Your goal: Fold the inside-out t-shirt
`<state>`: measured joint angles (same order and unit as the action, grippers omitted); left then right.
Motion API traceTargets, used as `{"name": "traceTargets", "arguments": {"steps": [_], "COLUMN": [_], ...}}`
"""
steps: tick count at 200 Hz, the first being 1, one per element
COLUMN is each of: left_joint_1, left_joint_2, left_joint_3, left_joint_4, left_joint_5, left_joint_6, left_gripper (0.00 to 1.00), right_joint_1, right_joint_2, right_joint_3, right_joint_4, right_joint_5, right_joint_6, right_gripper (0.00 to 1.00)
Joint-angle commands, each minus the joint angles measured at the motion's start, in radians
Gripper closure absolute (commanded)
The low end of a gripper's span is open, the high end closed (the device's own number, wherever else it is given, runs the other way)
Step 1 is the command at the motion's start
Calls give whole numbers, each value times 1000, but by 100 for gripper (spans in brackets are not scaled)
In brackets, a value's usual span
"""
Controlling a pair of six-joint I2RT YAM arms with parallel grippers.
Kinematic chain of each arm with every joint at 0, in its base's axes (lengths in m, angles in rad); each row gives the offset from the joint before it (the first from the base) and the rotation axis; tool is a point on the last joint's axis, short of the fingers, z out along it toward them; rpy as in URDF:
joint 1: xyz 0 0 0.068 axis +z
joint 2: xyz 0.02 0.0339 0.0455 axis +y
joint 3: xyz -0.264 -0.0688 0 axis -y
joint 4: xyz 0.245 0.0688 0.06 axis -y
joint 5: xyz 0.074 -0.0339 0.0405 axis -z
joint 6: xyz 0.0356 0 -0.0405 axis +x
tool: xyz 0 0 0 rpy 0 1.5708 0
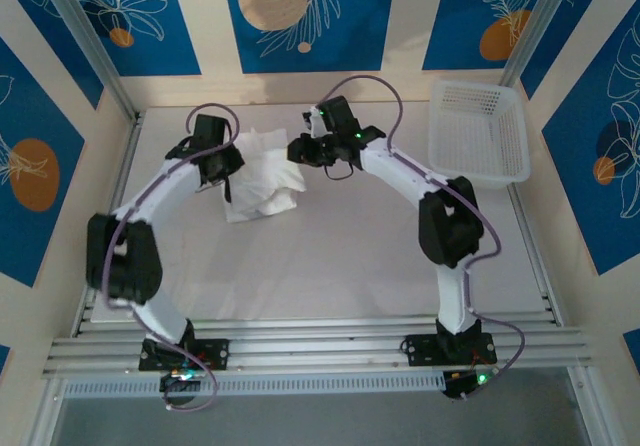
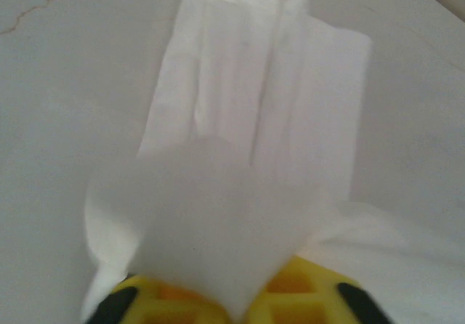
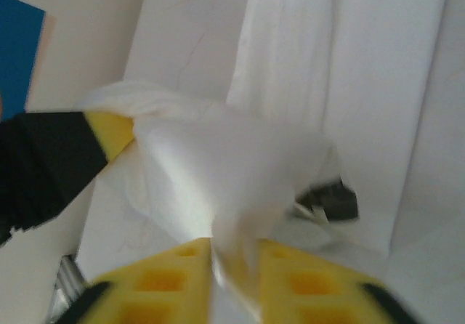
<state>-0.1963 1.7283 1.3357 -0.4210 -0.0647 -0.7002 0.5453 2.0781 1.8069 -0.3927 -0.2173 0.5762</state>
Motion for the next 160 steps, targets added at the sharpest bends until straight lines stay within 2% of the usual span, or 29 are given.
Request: {"name": "traceTargets", "arguments": {"steps": [1,12,32,48,69,89,112,143,160], "left_joint_1": [72,96,119,121,120,117,108,100,98], "left_joint_2": [133,156,106,21,-91,-151,-134,-50,-35], "left_joint_3": [54,68,46,-20,-198,-359,-435,-436,-451], "left_joint_4": [63,78,68,50,87,145,186,212,247], "left_joint_5": [70,116,143,150,207,238,249,260,263], "left_joint_6": [27,31,64,96,83,54,51,49,38], "left_gripper": [49,38,34,34,34,37,45,52,56], "right_joint_1": [-31,-45,-77,-98,-93,-55,-7,44,66], "right_joint_2": [94,109,62,-16,-116,-131,-54,102,165], "right_joint_3": [160,208,176,26,-253,-417,-387,-214,-128], "right_joint_4": [-116,-162,-209,-172,-21,124,140,104,79], "right_joint_5": [-32,-33,-4,-4,-37,-76,-91,-114,-114], "right_joint_6": [-53,-70,-105,-111,-65,-9,2,4,-2], "right_gripper": [58,53,50,50,50,51,51,51,55]}}
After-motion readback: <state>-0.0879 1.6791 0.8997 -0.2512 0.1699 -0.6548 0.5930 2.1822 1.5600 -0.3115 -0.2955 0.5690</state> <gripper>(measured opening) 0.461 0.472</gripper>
